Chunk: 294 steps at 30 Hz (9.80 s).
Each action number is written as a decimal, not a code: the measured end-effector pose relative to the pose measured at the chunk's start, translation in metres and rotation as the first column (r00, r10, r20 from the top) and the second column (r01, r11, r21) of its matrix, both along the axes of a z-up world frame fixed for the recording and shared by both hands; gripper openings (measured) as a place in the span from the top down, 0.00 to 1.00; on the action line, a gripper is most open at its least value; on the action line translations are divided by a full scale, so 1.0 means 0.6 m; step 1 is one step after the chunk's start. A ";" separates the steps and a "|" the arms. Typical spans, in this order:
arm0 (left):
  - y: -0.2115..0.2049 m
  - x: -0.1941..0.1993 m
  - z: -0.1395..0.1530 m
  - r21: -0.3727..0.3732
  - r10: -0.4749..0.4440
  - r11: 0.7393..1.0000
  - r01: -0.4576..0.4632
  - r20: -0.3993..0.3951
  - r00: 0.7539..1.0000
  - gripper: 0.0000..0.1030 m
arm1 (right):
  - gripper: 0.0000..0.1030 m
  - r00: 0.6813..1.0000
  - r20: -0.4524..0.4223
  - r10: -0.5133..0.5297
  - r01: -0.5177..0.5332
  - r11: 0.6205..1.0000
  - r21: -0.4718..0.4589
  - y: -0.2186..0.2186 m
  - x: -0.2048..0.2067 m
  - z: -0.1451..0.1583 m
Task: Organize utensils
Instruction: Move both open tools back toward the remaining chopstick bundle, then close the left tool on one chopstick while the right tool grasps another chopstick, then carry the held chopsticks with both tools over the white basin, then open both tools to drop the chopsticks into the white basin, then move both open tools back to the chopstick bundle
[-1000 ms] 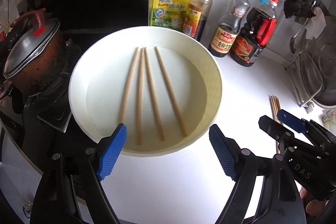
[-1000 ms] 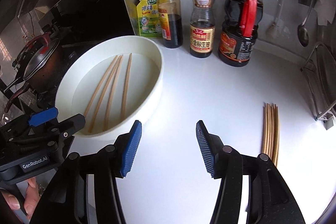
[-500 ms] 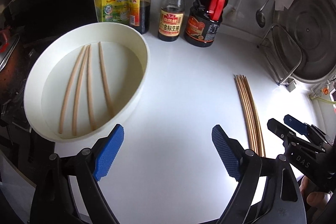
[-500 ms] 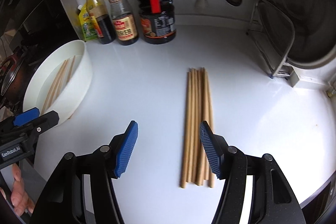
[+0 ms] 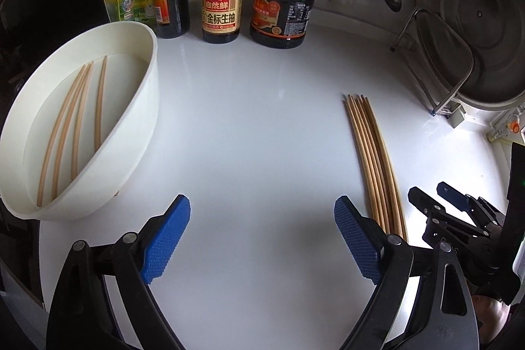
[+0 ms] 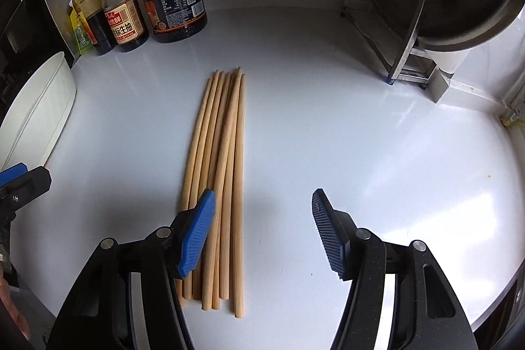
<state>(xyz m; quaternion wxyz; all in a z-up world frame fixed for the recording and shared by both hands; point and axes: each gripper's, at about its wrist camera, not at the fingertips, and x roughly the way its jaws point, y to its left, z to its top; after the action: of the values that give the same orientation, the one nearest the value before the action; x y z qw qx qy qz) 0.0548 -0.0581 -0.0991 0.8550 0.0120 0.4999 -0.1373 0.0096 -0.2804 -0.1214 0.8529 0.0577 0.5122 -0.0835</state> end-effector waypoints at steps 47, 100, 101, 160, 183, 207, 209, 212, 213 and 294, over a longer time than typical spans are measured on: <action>-0.151 0.028 -0.097 0.037 -0.099 0.994 0.101 -0.029 0.995 0.15 | 0.43 0.999 0.042 -0.009 0.005 0.996 0.092 -0.070 -0.014 -0.037; -0.172 0.016 -0.093 0.059 -0.155 0.986 0.157 -0.031 0.987 0.93 | 0.94 0.995 0.043 0.091 -0.090 0.996 -0.020 -0.042 -0.005 -0.044; -0.168 0.016 -0.090 0.050 -0.151 0.987 0.153 -0.034 0.988 0.93 | 0.94 0.995 0.046 0.083 -0.083 0.997 -0.011 -0.043 -0.007 -0.040; 0.416 0.208 0.019 -0.021 0.299 0.954 -0.299 -0.037 0.954 0.43 | 0.92 0.913 0.018 0.407 -0.400 0.887 0.233 0.518 0.296 0.042; 0.396 0.128 0.081 -0.009 0.342 0.940 -0.342 0.047 0.939 0.23 | 0.66 0.919 0.079 0.387 -0.395 0.897 0.197 0.462 0.213 0.109; 0.232 0.030 0.118 -0.002 0.230 0.973 -0.231 0.100 0.968 0.12 | 0.49 0.970 0.100 0.222 -0.237 0.956 0.176 0.240 0.057 0.135; 0.214 0.025 0.115 0.000 0.213 0.977 -0.214 0.096 0.972 0.12 | 0.49 0.975 0.100 0.200 -0.215 0.961 0.173 0.218 0.048 0.134; 0.186 0.018 0.107 0.009 0.186 0.982 -0.188 0.085 0.979 0.11 | 0.48 0.982 0.098 0.161 -0.176 0.969 0.173 0.183 0.034 0.130; 0.177 0.016 0.103 0.010 0.177 0.984 -0.178 0.080 0.981 0.11 | 0.48 0.984 0.097 0.149 -0.164 0.971 0.171 0.172 0.030 0.128; -0.182 0.022 -0.111 0.078 -0.097 0.992 0.102 -0.067 0.993 0.11 | 0.44 0.999 0.023 0.024 -0.024 1.000 -0.013 -0.091 -0.002 -0.053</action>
<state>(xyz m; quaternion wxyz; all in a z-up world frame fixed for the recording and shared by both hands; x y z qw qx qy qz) 0.0679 -0.1673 -0.1658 0.8298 0.0673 0.5304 -0.1598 0.0086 -0.3349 -0.1535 0.8600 0.0469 0.5024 -0.0760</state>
